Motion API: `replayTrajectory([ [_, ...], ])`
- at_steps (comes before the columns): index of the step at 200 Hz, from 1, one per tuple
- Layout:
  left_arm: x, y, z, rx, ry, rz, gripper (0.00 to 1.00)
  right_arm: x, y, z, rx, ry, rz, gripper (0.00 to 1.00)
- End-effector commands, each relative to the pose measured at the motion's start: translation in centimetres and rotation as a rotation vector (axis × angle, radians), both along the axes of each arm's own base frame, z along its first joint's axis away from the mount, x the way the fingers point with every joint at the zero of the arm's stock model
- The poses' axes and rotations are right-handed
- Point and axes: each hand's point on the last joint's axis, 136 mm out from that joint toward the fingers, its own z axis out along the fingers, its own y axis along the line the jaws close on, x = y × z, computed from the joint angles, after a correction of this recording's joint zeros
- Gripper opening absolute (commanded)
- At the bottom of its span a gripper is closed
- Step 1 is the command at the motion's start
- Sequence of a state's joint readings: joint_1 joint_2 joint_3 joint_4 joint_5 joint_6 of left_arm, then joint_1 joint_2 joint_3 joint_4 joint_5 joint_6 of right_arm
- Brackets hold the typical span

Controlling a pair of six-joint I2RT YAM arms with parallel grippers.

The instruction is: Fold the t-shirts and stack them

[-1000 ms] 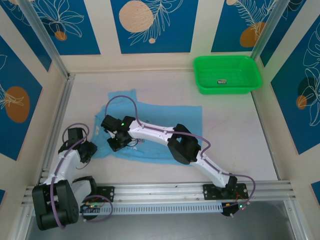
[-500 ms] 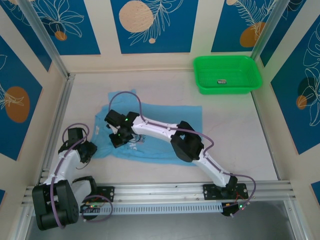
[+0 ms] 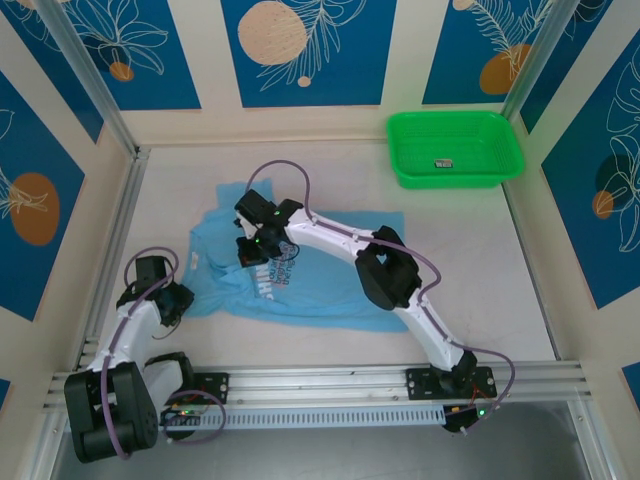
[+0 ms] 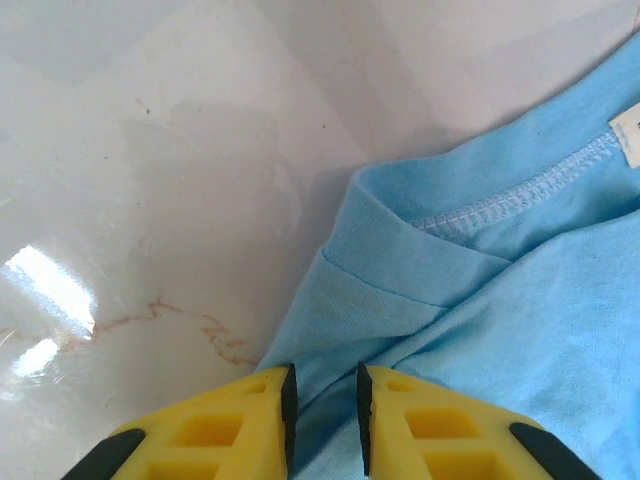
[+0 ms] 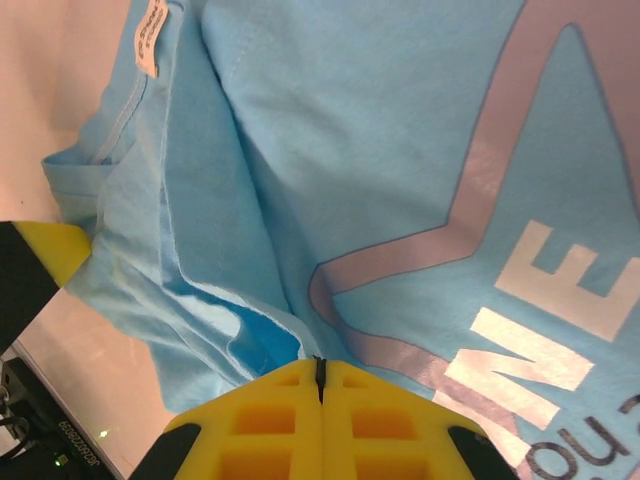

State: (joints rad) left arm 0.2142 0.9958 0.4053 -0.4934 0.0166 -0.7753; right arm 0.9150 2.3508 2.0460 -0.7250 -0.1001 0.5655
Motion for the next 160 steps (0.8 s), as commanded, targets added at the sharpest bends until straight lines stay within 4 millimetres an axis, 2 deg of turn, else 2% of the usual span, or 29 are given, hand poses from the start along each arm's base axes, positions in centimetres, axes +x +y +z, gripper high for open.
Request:
replayTrajectory([
  [1,-0.6,0.7,-0.1,0.029,0.011,0.016,0.25,0.4,-0.6,0.7,0.026,0.041,-0.026,0.01],
  [33,-0.8,1.1,0.3,0.054,0.006,0.029,0.24,1.6,-1.9,-0.1,0.000,0.058,-0.075,0.06],
  [44,-0.8,1.2,0.5,0.061,-0.001,0.033,0.25,2.1,-2.5,-0.5,-0.020,0.068,-0.104,0.15],
  [53,-0.8,1.3,0.7,0.068,-0.005,0.032,0.24,2.6,-3.3,-1.0,-0.051,0.080,-0.140,0.28],
  [72,-0.7,1.4,1.3,0.081,-0.024,0.026,0.26,3.6,-5.1,-1.1,-0.078,0.104,-0.209,0.47],
  [82,-0.4,1.2,1.7,0.076,-0.048,0.019,0.31,3.9,-6.0,-0.5,-0.084,0.099,-0.239,0.52],
  [95,0.0,1.0,2.4,0.071,-0.080,0.007,0.37,3.8,-6.8,1.1,-0.065,0.080,-0.253,0.53],
  [114,0.8,-0.2,3.8,0.059,-0.130,-0.052,0.45,2.4,-8.7,4.0,-0.012,0.015,-0.281,0.53],
  [126,1.3,-1.1,4.7,0.064,-0.146,-0.109,0.47,0.8,-11.1,5.0,0.018,0.004,-0.329,0.53],
  [160,3.1,-5.7,7.7,0.079,-0.179,-0.352,0.42,-5.6,-20.4,1.1,-0.072,0.122,-0.525,0.42],
])
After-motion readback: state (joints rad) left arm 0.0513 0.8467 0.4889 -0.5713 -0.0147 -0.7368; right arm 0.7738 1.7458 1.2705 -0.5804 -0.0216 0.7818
